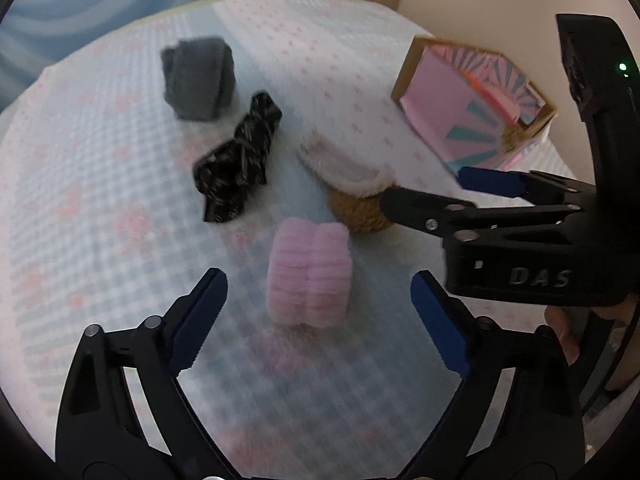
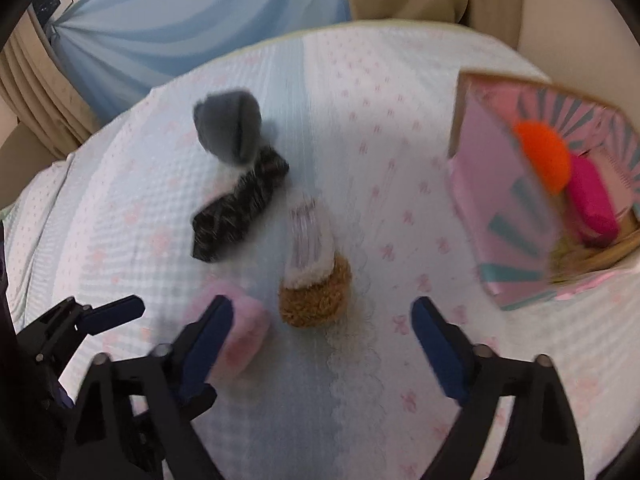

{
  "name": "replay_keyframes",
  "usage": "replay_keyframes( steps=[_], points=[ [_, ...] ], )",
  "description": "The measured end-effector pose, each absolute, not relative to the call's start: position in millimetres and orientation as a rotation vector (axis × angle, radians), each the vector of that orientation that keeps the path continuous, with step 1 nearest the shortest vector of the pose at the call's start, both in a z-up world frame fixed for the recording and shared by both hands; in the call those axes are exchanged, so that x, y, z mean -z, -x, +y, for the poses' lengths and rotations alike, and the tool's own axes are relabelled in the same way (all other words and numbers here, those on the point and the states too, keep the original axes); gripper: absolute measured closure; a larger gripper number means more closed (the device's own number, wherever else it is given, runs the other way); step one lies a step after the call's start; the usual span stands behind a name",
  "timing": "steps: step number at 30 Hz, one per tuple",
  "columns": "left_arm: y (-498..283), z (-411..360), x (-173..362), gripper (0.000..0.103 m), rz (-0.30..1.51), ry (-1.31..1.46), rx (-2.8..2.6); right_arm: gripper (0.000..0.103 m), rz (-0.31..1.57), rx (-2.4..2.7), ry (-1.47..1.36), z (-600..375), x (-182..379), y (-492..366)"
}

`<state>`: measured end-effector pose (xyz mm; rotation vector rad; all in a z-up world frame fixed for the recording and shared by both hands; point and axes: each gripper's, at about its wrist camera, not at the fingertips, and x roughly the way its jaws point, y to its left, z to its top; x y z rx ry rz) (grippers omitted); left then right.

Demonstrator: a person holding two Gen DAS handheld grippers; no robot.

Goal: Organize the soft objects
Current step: 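Grasp the pink towel roll with the left tool while the right tool grasps the slipper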

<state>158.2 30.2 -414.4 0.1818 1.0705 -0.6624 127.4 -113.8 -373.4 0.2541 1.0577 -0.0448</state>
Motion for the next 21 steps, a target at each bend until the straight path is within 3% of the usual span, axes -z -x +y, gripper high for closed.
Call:
replay_keyframes(
  steps=[8,10,14,16,21],
  points=[
    [-177.4,14.3,467.6,0.027,1.103,-0.185,0.683,0.021,1.055,0.032,-0.247,-110.6,405.9,-145.6],
    [-178.5,11.2,472.3,0.035,1.106,-0.188,0.681,0.035,1.060,0.020,-0.245,-108.9,409.6,-150.2],
    [-180.7,3.9,480.9,0.053,1.120,-0.202,0.660,0.048,1.084,-0.008,-0.229,-103.8,416.4,-157.8],
    [-182.5,0.0,480.1,0.058,1.115,-0.207,0.650,0.064,1.093,-0.016,-0.213,-100.5,417.9,-161.6],
    [-181.4,-2.6,478.8,0.060,1.118,-0.213,0.654,0.069,1.093,-0.012,-0.205,-101.1,416.8,-160.4]
  ],
)
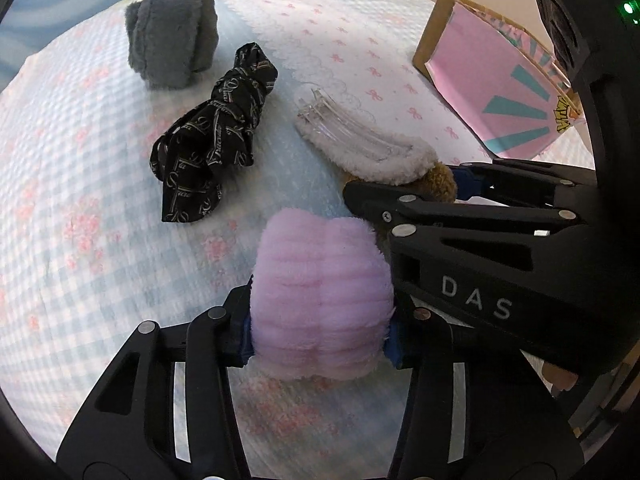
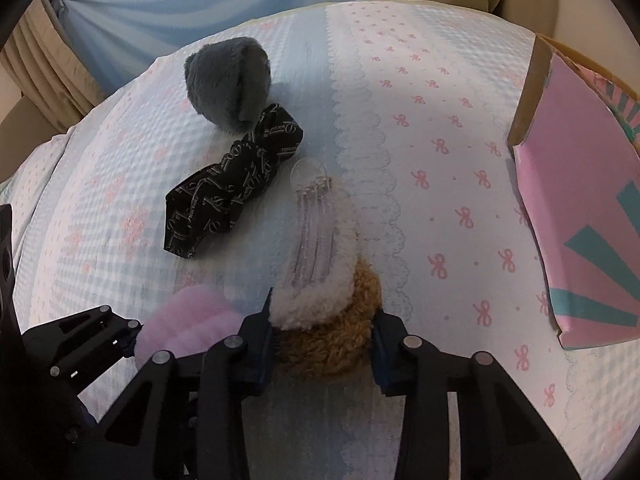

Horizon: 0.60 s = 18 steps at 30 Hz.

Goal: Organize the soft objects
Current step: 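Grasp the pink towel roll with the left tool while the right tool grasps the slipper, then carry the towel roll and slipper into the box and open both tools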

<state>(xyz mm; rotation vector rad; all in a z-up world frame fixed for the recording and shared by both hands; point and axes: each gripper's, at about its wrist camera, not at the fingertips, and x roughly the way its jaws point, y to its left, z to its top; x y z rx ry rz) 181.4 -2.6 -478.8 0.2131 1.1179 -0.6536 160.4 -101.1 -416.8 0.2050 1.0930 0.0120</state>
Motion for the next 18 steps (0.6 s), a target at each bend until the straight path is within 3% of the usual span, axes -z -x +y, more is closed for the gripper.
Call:
replay_keyframes(
  steps=[9,18],
  points=[
    [-182.8,8.4,469.5,0.060,1.120,-0.198,0.635,0.073,1.073,-0.010,-0.219,-105.3,410.6,-156.2],
    [-183.0,21.3,427.3,0.060,1.084,-0.153,0.583,0.073,1.025,-0.010,-0.220,-113.4,363.4,-142.5]
  ],
)
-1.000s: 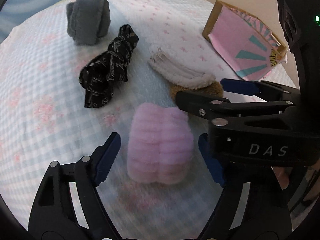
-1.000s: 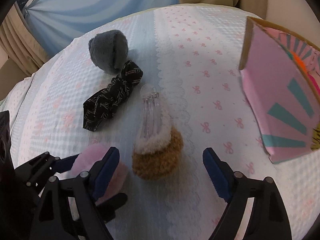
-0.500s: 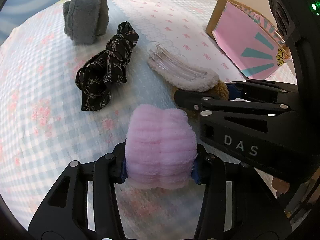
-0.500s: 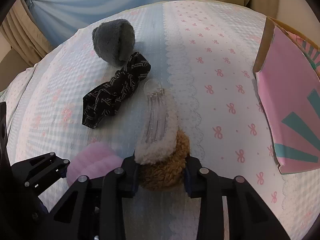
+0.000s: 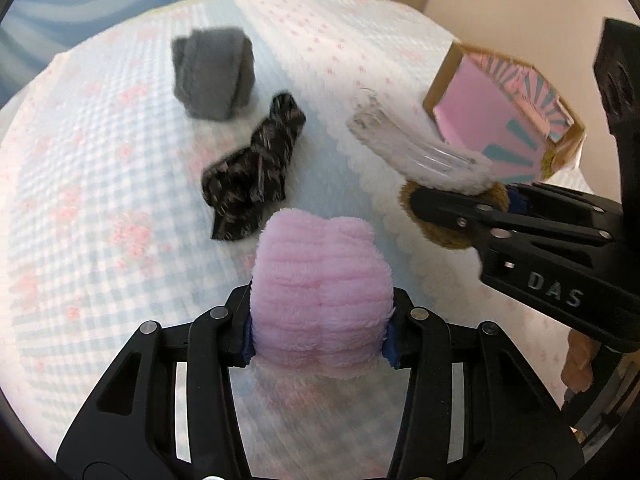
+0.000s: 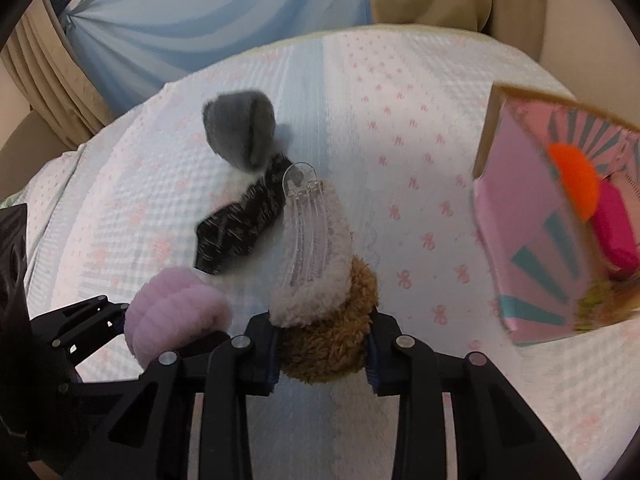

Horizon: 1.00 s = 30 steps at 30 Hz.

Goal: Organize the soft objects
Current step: 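Carry the towel roll and slipper into the box and open both tools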

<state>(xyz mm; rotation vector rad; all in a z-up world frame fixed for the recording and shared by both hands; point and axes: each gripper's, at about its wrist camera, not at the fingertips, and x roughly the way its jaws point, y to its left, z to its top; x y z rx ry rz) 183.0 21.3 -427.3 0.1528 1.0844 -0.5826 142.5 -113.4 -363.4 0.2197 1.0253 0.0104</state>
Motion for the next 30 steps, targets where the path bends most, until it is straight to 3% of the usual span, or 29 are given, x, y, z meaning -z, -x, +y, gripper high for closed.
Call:
replay_keyframes(
  steps=[19,24,30],
  points=[
    [-144.3,4.9,200.4,0.060,0.964,0.022,0.354,0.073,0.907,-0.097,-0.228,-168.7,140.8,-70.9],
    [-127.3,-27.4,153.8,0.060,0.916,0.054,0.291,0.073,0.884,-0.142,-0.195,-204.0,108.5,-47.4],
    [-112.3,-83.8,134.3,0.060,0.893,0.093,0.250,0.073,0.890,-0.153,-0.168,-264.7,100.4,-42.3]
  ],
)
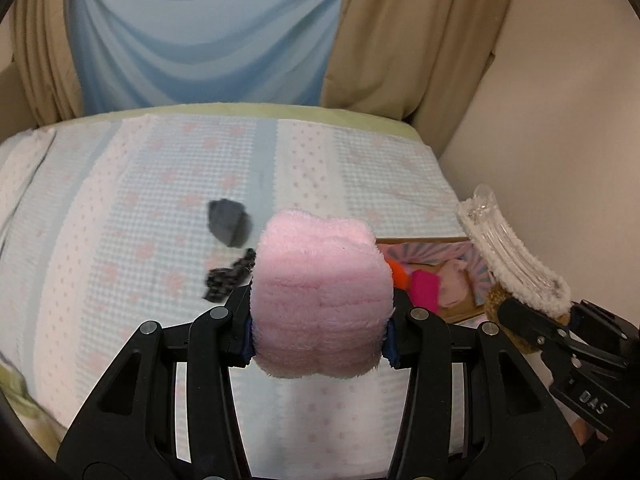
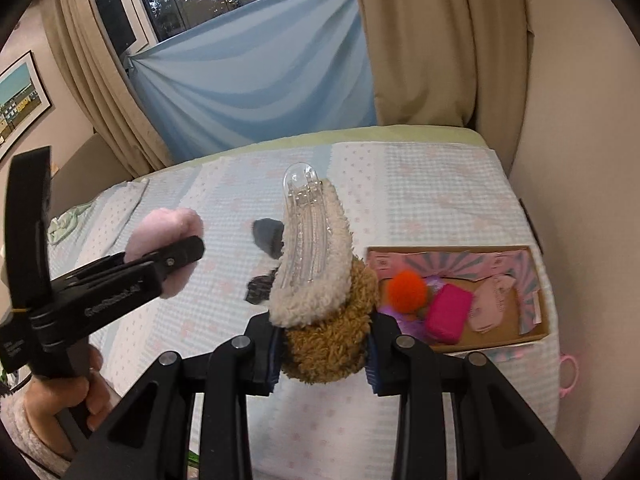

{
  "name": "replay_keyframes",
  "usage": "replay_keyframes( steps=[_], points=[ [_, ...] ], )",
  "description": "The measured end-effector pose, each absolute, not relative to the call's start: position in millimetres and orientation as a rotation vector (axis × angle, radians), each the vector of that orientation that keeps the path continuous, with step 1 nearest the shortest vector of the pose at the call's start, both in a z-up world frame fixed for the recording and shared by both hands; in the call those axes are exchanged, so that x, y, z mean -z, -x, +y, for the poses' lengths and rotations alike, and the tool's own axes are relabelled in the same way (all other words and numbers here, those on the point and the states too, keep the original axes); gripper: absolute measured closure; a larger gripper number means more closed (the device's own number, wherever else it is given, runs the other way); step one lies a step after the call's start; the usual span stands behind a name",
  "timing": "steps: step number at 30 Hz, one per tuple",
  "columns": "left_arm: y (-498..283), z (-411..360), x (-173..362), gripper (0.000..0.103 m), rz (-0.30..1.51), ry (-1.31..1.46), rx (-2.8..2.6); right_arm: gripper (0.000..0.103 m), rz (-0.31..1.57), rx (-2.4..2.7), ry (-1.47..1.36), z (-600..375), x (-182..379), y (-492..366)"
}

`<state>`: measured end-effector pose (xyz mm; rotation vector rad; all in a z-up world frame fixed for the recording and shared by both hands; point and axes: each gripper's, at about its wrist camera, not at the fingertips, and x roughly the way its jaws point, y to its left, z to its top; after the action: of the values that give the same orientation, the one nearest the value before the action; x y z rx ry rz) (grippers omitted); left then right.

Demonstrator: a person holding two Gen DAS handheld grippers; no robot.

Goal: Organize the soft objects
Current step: 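Carry the towel roll and slipper into the box and open both tools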

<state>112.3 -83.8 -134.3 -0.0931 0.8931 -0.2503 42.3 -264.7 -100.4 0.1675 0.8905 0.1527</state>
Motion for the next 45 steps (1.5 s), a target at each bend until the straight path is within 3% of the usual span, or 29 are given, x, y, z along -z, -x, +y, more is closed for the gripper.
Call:
replay_keyframes(
  steps=[16,26,33,41,43,44,45],
  points=[
    [-137.9,-249.6,145.9,0.060,0.935,-0.040,0.454,0.073,0.937,0.103,-0.313,-416.7,125.1,-46.0],
    [-168.5,-332.5,224.3,0.060,1.104,-0.143,0.546,0.073,1.088,0.178,-0.366,-481.5,196.1,-85.3],
    [-195.2,-342.0,305.3,0.060,1.239,-0.205,0.511,0.073,1.178,0.127,-0.404,-491.5,266.9,-108.5],
    [-200.4,-350.2,348.9,0.060,1.292,-0.360,0.511,0.073,1.216,0.053,-0.494,-482.4,307.5,-122.4],
    [-198.6,-349.0,352.4,0.049,1.301,-0.361,0.526,0.063,1.222,0.056,-0.505,-482.0,311.2,-126.0],
    [-197.6,-346.9,352.4,0.020,1.296,-0.351,0.543,0.058,1.236,0.060,-0.502,-481.2,314.3,-129.0],
    [-195.9,-344.6,352.0,0.001,1.294,-0.351,0.559,0.042,1.238,0.070,-0.496,-478.5,316.0,-132.1]
  ],
)
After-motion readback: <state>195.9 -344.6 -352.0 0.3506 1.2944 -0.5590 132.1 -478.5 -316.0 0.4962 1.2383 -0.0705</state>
